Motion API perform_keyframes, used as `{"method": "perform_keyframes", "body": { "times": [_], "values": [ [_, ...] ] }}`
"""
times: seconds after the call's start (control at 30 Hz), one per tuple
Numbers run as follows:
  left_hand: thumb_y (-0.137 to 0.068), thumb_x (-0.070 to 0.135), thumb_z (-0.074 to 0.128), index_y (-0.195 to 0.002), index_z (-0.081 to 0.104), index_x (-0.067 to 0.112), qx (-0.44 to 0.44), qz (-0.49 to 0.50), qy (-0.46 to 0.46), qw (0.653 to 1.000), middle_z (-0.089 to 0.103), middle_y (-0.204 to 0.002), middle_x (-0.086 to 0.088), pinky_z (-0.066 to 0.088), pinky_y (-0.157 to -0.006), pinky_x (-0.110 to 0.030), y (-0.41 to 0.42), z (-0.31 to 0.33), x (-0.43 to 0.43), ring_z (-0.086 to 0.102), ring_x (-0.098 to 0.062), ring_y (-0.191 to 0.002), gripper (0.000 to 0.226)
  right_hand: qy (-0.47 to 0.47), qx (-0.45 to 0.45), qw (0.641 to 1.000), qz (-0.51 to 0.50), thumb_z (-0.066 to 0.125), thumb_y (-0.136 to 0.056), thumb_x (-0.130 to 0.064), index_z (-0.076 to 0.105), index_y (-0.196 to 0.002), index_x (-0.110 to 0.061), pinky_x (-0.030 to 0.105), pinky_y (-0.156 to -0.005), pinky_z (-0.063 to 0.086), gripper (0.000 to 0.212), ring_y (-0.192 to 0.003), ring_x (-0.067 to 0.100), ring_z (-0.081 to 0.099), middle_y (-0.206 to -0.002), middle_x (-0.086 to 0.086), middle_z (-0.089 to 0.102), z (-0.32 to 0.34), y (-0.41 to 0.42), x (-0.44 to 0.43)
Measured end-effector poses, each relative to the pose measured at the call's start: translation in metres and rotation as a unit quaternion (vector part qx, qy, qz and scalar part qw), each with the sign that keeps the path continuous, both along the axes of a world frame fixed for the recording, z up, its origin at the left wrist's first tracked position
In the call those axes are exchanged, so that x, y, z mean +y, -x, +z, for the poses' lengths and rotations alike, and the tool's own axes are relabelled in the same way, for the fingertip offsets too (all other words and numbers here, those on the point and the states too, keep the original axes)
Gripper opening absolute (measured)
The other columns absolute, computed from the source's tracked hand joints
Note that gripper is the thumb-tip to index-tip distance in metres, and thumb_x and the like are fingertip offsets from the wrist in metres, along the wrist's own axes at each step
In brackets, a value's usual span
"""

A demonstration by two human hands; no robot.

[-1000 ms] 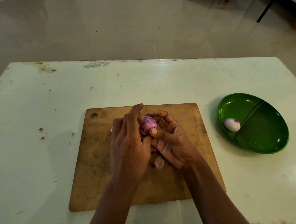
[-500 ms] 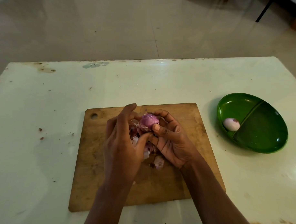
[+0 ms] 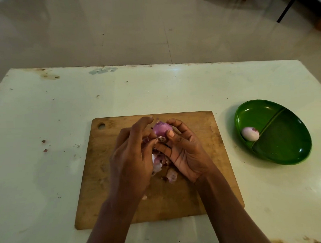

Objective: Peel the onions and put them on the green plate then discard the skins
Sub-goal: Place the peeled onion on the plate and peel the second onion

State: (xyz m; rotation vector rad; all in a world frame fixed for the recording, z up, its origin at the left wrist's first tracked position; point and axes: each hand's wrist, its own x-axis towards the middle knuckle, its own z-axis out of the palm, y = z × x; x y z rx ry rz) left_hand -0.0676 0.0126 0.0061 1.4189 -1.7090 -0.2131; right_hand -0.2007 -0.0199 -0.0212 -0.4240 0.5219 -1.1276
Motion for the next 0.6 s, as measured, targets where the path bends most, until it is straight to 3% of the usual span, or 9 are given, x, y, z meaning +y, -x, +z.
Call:
{"method": "perform_keyframes", "body": {
  "times": [0.1,0.27,0.43,0.6],
  "values": [
    [-0.076,0.004,0.07,-0.122,0.044,0.016,-0.014,-0.011,0.004,1.0,0.064,-0.102,-0.015,0.045,-0.068,-0.009,0.005,-0.004,0.005,0.058,-0.014,-0.091,0.054,-0.014,0.0,1.0,-0.026,0.092,-0.052,-0.017,0.067,-0.099,-0.008,0.032,-0.067,0.059,0.055,-0.089,0.028,0.069,-0.104,0.017,0.068,-0.002,0.001,-0.001],
    [-0.086,0.016,0.064,-0.121,0.046,0.014,-0.019,-0.022,0.007,1.0,0.064,-0.098,-0.01,0.049,-0.069,-0.016,0.012,-0.011,0.013,0.057,-0.01,-0.092,0.039,-0.026,0.005,0.998,-0.051,0.093,-0.054,-0.024,0.059,-0.11,-0.005,0.035,-0.077,0.059,0.068,-0.093,0.026,0.069,-0.105,0.015,0.068,-0.007,0.002,-0.004],
    [-0.087,0.02,0.047,-0.122,0.046,0.014,-0.038,-0.023,-0.013,0.999,0.065,-0.097,-0.007,0.035,-0.077,-0.003,0.015,-0.014,0.015,0.05,-0.004,-0.095,0.035,-0.03,-0.005,0.998,-0.063,0.094,-0.052,-0.024,0.058,-0.108,-0.004,0.036,-0.082,0.058,0.07,-0.091,0.025,0.069,-0.101,0.015,0.069,-0.008,0.002,-0.004],
    [-0.085,0.019,0.048,-0.119,0.046,0.015,-0.035,-0.027,-0.002,0.999,0.065,-0.096,-0.004,0.041,-0.073,-0.008,0.015,-0.015,0.018,0.05,-0.004,-0.094,0.034,-0.068,-0.029,0.992,-0.102,0.096,-0.045,-0.025,0.058,-0.111,-0.001,0.033,-0.076,0.058,0.08,-0.101,0.032,0.066,-0.108,0.021,0.066,-0.006,0.004,-0.006]
  ]
}}
